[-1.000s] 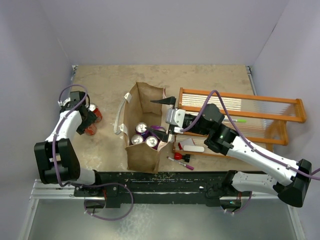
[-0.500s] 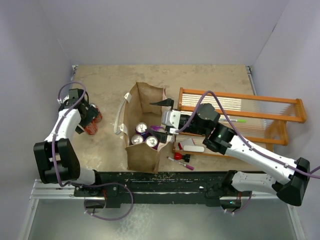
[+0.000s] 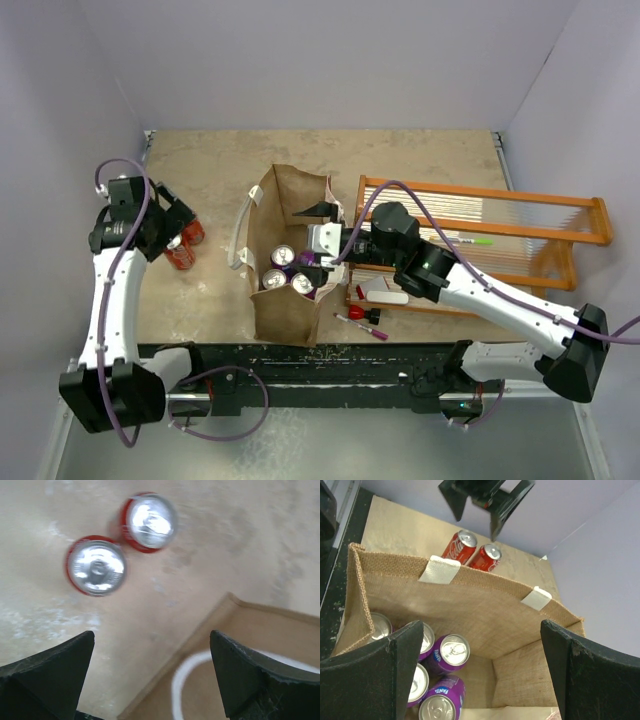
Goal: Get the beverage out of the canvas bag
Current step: Place the drink at the center of the board.
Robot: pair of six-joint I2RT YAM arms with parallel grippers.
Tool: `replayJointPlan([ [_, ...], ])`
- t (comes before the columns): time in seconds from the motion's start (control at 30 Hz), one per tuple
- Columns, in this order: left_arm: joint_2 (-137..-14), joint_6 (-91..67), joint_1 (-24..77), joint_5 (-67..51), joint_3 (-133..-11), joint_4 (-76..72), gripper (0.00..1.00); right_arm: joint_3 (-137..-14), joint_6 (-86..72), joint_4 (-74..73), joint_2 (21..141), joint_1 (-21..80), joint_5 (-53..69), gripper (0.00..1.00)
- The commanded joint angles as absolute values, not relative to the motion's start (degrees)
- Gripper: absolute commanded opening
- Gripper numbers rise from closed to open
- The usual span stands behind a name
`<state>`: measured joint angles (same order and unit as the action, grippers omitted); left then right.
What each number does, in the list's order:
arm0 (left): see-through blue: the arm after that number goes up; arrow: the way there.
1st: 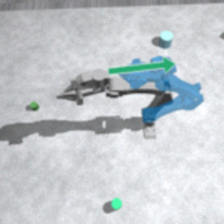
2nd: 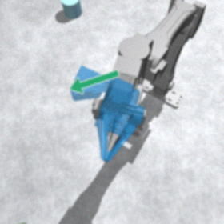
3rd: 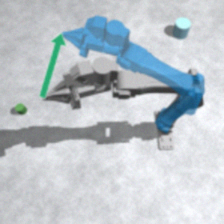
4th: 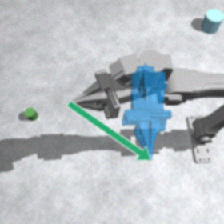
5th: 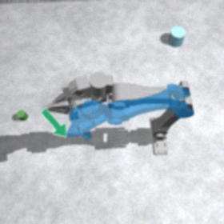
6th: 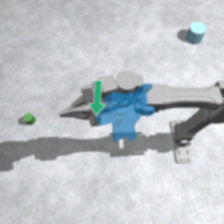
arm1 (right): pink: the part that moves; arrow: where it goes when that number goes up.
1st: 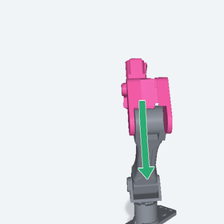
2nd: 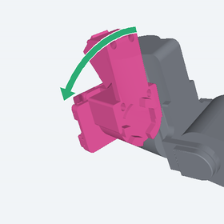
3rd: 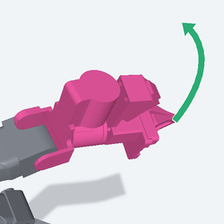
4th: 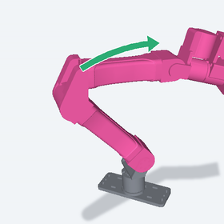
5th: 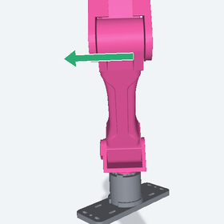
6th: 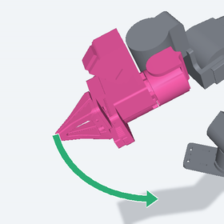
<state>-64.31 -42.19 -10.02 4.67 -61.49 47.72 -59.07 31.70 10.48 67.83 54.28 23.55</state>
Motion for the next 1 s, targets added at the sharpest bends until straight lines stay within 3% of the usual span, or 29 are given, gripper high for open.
replayJointPlan([
  [0.0,-59.40,-35.79,-10.23,-12.60,-66.66,43.76,1.00,-61.75,32.77,8.61,68.36,54.50,24.67,1.00],
  [0.23,-56.96,-38.95,-6.74,-32.15,-67.22,31.56,0.94,-63.78,38.15,1.84,70.64,54.55,23.40,1.00],
  [0.5,-60.75,-39.48,10.81,-27.89,-72.42,31.15,0.93,-64.88,41.66,-4.89,71.02,57.84,26.42,1.00],
  [0.97,-60.03,-41.11,16.85,-28.01,-75.26,34.72,0.94,-60.17,38.79,1.90,73.65,63.29,26.33,0.99],
])
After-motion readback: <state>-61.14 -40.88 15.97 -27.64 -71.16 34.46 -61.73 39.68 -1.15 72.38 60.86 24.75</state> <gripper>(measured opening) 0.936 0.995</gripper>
